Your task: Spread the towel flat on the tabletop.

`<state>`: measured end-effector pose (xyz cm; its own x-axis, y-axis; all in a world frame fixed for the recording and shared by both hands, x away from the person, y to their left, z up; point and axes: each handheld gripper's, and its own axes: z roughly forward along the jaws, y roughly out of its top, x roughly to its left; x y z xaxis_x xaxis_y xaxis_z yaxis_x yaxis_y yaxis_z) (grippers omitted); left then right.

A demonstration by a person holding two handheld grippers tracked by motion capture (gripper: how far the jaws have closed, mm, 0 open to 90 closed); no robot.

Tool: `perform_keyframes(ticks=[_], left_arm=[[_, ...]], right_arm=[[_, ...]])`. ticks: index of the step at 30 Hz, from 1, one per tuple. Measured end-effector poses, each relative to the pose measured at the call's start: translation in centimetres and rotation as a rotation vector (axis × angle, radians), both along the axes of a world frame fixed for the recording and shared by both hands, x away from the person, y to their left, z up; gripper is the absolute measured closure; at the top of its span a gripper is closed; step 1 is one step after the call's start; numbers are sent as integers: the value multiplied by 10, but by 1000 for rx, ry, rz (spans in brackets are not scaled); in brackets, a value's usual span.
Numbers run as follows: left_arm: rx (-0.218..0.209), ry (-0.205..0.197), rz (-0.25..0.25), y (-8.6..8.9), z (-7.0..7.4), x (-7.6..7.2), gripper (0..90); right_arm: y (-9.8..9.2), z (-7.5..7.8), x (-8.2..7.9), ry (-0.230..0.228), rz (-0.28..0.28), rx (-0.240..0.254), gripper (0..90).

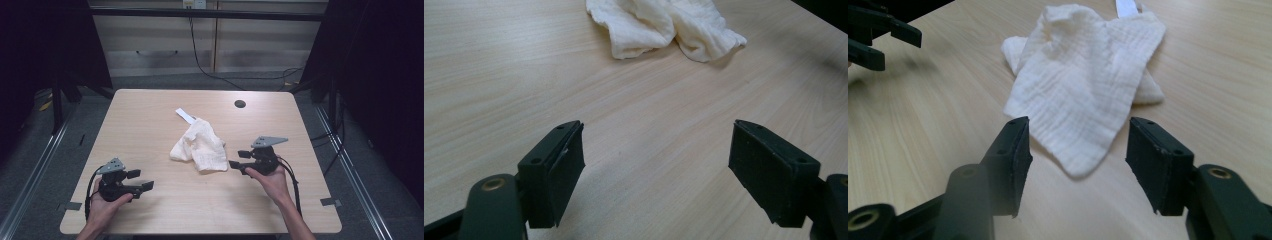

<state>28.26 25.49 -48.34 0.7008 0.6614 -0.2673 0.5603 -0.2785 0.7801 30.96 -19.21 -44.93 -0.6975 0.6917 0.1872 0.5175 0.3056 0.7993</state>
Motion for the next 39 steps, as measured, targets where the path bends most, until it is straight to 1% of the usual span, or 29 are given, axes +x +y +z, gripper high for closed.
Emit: perform_keyframes(ticks=[1,2,3,4,5,6,7,8,9,10,11,12,13,14,18,19,21,22,23,24,25,27,28,32,33,35,37,38,39], left_arm=[[-1,-1,2,0,0,0,215],[2,-2,-1,0,1,-1,214],[1,-3,0,0,1,-1,213],[1,-3,0,0,1,-1,213],[4,-2,-2,0,0,-1,213],[6,-2,-2,0,0,0,213],[6,-2,-2,0,0,0,213],[7,-2,-1,0,0,1,213],[7,-2,-1,0,0,1,213],[7,-2,-3,0,0,1,213],[8,-2,-3,0,0,1,213],[8,-2,-3,0,0,1,213],[14,0,-1,0,0,1,214],[14,0,-1,0,0,1,214],[7,-1,3,2,1,1,214],[5,-2,5,3,1,1,214],[8,-1,6,3,0,1,214],[9,-1,7,3,0,1,214],[10,-1,8,3,0,1,214],[10,-1,8,3,0,1,215],[13,1,5,3,0,2,215],[11,1,7,3,0,2,215],[9,3,6,4,0,2,215],[10,3,5,4,-1,2,215],[10,3,5,4,-1,2,215],[7,3,3,5,0,2,214],[10,2,3,5,0,2,214],[9,0,7,5,0,2,215],[9,0,7,5,0,2,215]], right_arm=[[4,1,6,1,18,-8,454],[7,1,11,12,28,-13,456],[10,1,15,10,33,-16,466],[10,1,15,10,33,-16,466],[16,2,23,14,58,-17,485],[19,2,28,19,64,-18,484],[19,2,28,19,64,-18,484],[24,3,38,31,89,-18,492],[24,3,38,31,89,-18,492],[29,6,50,29,95,-25,504],[31,7,54,35,100,-17,510],[31,7,54,35,100,-17,510],[35,9,65,32,97,-16,560],[38,9,71,36,104,-22,576],[45,7,85,48,118,-35,593],[47,5,89,57,131,-18,596],[50,2,96,60,134,-16,589],[55,-3,102,81,140,-15,570],[58,-5,105,91,135,-33,553],[58,-5,105,91,135,-33,553],[63,-11,111,104,141,-44,520],[64,-12,113,103,134,-47,512],[67,-15,119,108,132,-34,489],[71,-22,127,112,117,-42,414],[71,-22,127,112,117,-42,414],[76,-30,129,127,120,-58,420],[77,-34,128,134,118,-59,423],[79,-41,129,147,118,-68,440],[79,-44,129,151,114,-75,467]])
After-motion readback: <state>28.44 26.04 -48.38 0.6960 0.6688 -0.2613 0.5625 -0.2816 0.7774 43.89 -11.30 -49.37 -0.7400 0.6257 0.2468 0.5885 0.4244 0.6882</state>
